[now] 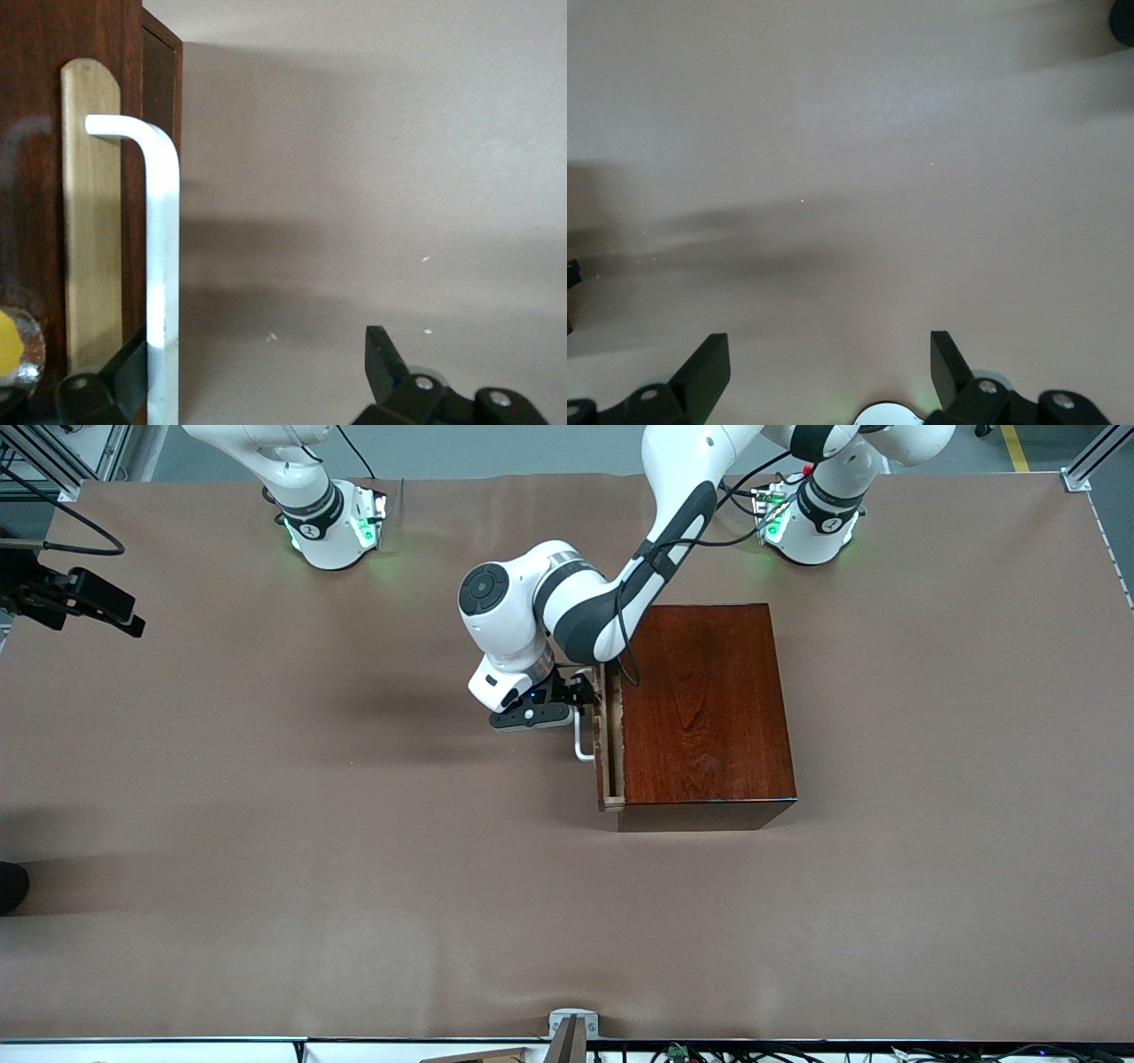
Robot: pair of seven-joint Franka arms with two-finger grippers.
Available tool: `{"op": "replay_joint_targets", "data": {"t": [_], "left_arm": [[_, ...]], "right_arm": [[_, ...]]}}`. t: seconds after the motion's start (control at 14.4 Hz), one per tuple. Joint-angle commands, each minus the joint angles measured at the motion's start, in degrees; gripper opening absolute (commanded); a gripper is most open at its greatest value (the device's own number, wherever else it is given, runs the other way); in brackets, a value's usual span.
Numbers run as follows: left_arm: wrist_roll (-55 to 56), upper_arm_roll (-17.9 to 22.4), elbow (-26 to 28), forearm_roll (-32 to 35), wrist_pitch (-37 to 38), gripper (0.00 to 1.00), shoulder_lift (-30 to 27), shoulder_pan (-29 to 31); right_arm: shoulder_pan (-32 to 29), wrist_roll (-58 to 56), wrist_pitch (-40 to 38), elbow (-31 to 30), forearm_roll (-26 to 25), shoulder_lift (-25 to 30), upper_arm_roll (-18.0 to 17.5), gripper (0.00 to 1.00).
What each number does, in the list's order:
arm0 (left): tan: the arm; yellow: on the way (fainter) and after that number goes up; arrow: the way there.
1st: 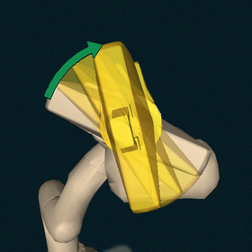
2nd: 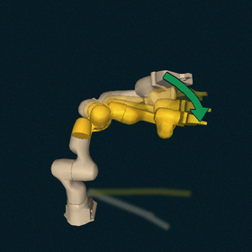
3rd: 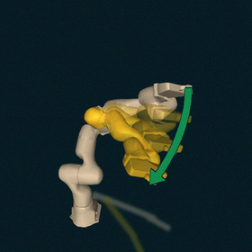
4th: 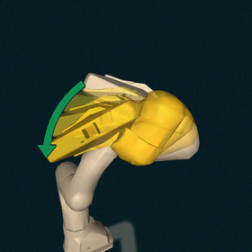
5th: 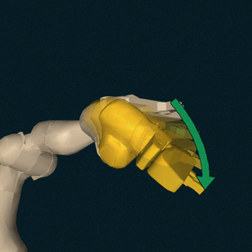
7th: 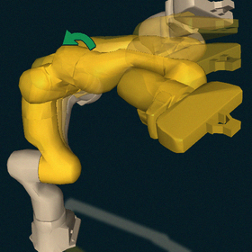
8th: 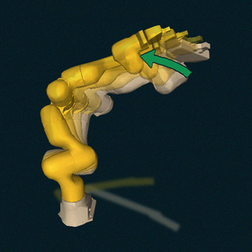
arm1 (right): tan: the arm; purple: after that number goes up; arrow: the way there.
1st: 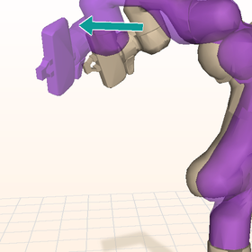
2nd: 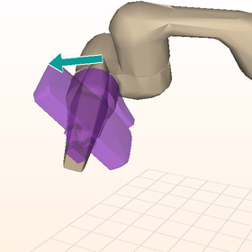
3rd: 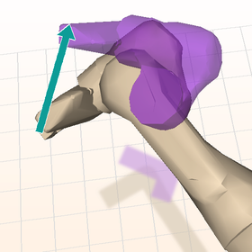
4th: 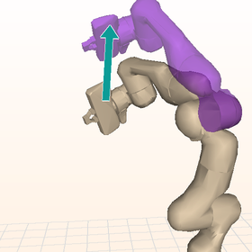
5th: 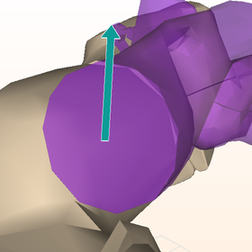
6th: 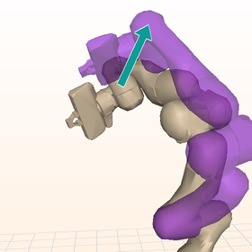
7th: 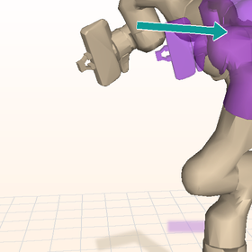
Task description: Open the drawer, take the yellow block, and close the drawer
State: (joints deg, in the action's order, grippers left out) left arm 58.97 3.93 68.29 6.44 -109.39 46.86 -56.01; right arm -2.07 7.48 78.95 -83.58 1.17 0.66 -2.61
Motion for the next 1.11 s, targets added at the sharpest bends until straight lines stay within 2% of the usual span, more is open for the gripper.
{"op": "replay_joint_targets", "data": {"t": [0.0,0.49,0.69,1.04], "left_arm": [[3.1,-0.4,-2.2,-2.0,-6.3,1.0,2.0,-0.3],[6.8,-0.6,-2.3,-4.8,-13.0,1.0,2.1,-0.5],[7.6,-2.1,-2.4,-4.9,-13.5,1.0,1.7,-0.4],[8.0,-2.2,-3.3,-5.7,-14.3,1.0,1.7,-0.5]], "right_arm": [[-0.2,0.7,-0.6,0.9,0.3,-0.3,-0.1,1.0],[-0.3,0.7,-0.6,0.9,0.3,-0.2,-0.1,1.0],[-0.3,0.7,-0.6,0.9,0.3,-0.3,0.0,1.0],[-0.3,0.7,-0.6,0.9,0.3,-0.3,-0.1,1.0]]}}
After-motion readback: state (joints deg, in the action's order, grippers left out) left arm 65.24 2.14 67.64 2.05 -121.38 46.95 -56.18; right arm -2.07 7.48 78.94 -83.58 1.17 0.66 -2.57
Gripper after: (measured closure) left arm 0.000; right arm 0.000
